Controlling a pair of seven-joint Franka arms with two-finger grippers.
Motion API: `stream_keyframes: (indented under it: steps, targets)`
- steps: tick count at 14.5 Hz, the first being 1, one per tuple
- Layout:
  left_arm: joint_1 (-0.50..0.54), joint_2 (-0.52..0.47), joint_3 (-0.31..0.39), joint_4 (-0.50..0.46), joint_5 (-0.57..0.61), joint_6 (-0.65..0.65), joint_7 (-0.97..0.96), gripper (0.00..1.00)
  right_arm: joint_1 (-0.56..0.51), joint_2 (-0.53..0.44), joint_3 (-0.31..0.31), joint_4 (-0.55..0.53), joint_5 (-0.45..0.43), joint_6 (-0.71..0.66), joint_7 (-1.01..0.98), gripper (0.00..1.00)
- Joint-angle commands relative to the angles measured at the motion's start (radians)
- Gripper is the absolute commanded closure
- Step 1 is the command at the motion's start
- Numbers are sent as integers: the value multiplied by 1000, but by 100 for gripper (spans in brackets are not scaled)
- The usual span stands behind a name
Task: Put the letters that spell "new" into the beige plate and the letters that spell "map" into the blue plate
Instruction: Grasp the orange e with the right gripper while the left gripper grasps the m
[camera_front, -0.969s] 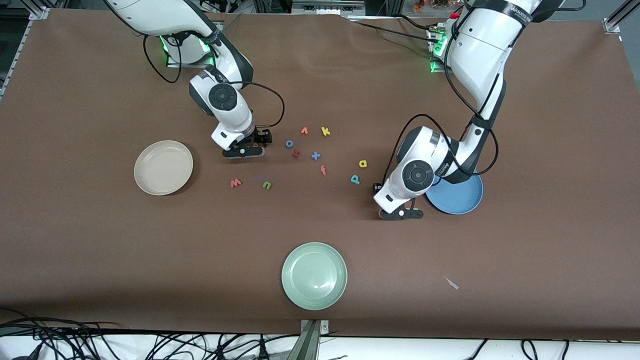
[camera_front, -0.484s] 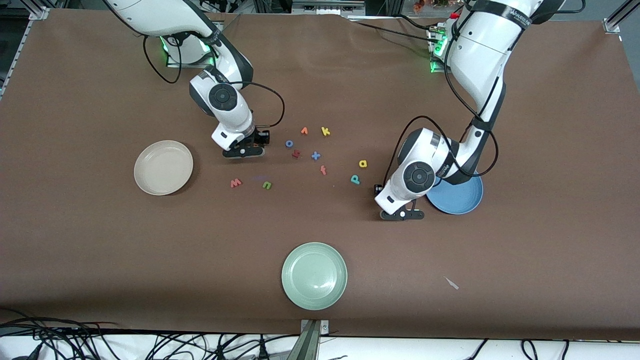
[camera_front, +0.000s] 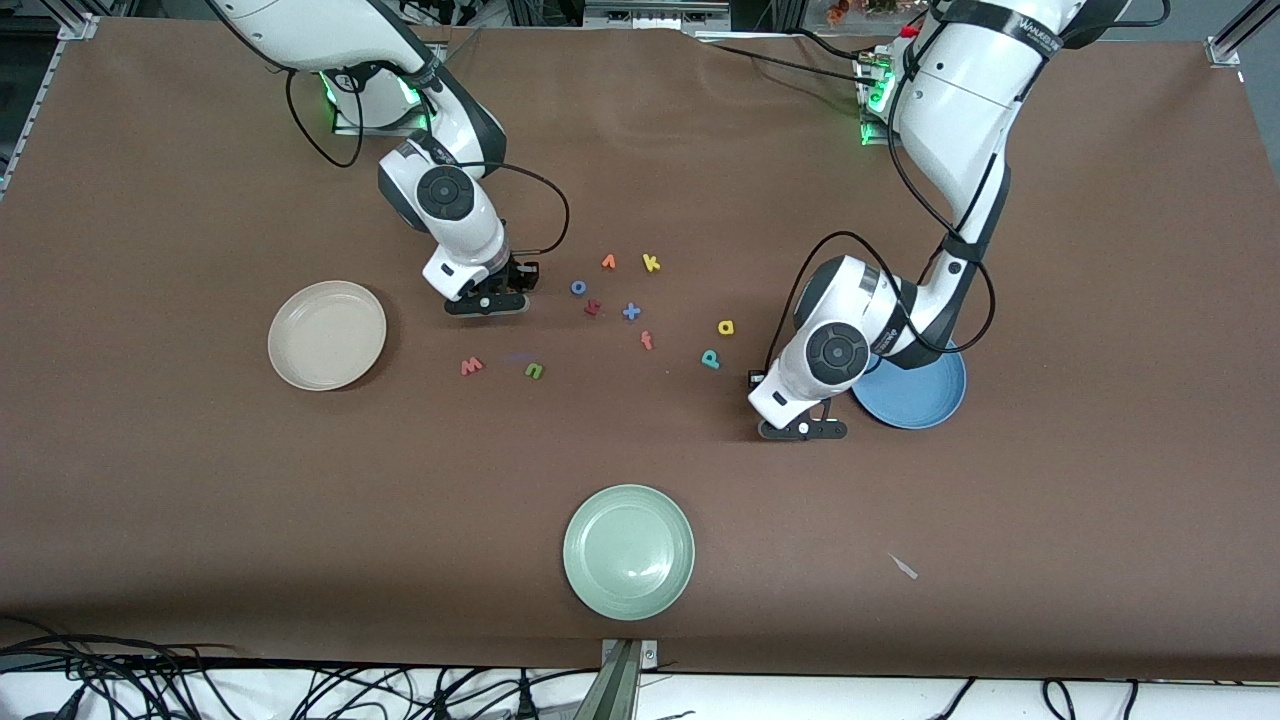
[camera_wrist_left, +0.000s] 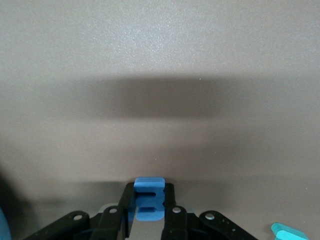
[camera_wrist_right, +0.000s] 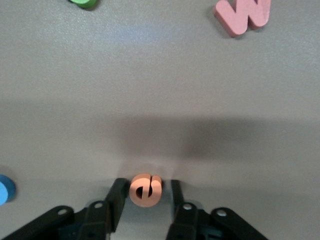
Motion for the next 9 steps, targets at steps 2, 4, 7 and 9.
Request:
stream_keyframes:
  steps: [2,4,7,9]
  targets:
    - [6,-6,8,5,-16,-17,8,96,3,23,1,-2,-22,18,24,66]
    - [10,-46,20,16,-3,-104,45,96,3,23,1,4,-22,11,13,80]
    - [104,-93,43,46,-3,-226,261,96,0,10,1,53,-22,-73,-8,88]
    - [177,-112,44,46,-3,-294,399,96,0,-6,-1,117,-22,-202,-34,88]
